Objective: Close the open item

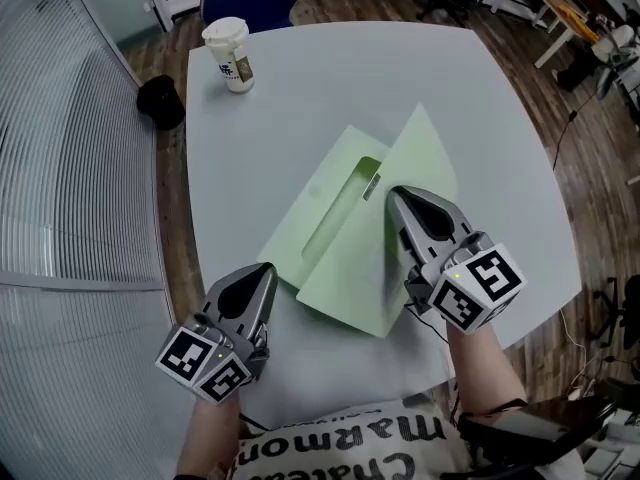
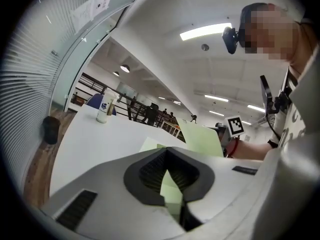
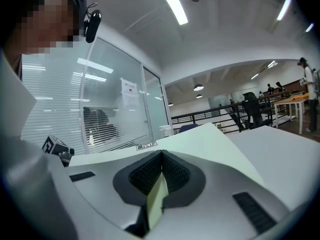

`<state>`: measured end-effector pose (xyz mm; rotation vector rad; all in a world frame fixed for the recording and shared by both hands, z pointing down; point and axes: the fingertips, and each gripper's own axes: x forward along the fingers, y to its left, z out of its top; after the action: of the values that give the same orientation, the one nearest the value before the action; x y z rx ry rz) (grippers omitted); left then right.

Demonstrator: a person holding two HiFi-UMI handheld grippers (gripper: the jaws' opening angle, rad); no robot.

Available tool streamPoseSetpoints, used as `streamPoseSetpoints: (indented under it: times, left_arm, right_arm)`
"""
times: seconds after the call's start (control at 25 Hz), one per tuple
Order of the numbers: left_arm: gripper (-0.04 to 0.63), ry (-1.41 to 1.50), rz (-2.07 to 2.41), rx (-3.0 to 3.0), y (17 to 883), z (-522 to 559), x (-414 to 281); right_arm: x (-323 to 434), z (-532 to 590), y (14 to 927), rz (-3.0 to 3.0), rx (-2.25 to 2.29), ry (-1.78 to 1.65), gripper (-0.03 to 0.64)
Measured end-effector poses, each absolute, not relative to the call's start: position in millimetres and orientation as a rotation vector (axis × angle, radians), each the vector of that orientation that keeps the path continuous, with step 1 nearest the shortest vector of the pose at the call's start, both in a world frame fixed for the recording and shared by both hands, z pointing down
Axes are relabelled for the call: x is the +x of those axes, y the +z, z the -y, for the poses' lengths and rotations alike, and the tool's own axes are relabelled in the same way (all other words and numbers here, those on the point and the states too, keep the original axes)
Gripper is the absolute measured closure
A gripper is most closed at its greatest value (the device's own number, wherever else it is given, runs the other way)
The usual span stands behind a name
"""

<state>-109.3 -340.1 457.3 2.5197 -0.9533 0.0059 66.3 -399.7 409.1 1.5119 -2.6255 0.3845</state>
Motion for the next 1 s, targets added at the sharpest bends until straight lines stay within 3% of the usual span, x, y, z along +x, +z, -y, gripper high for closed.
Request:
streamPoseSetpoints:
  times: [1.0]
  left_arm:
    - [0.604, 0.030, 0.819, 2.561, 483, 333, -137]
  right_arm:
    - [18, 438, 475, 2.381, 1.455, 0.268, 0.617]
